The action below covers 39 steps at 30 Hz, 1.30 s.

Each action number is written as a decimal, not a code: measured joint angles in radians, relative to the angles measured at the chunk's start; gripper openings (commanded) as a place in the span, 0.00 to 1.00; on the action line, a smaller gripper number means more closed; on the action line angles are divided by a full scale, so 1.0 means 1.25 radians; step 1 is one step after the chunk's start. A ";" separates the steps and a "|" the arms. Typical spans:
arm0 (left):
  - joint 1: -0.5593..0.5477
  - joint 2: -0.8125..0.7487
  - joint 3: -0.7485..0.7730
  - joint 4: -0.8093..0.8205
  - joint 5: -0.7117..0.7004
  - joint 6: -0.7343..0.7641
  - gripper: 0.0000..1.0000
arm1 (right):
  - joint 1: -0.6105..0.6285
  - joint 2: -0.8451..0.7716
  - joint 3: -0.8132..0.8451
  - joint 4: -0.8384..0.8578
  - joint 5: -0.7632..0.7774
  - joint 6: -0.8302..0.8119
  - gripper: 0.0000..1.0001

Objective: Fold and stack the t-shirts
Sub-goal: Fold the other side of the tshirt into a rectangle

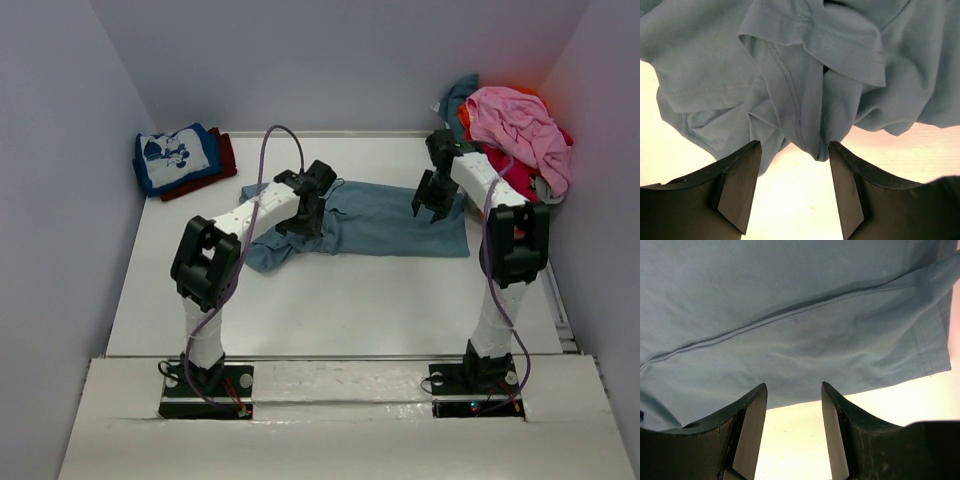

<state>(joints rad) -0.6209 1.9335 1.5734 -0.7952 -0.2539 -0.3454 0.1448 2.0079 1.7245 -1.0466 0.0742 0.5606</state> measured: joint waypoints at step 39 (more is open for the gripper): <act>0.066 0.153 0.132 0.060 0.119 0.010 0.64 | 0.011 0.000 -0.032 0.009 -0.003 -0.006 0.53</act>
<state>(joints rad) -0.5381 2.1250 1.7382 -0.7204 -0.1047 -0.3328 0.1589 2.0079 1.6848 -1.0359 0.0704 0.5526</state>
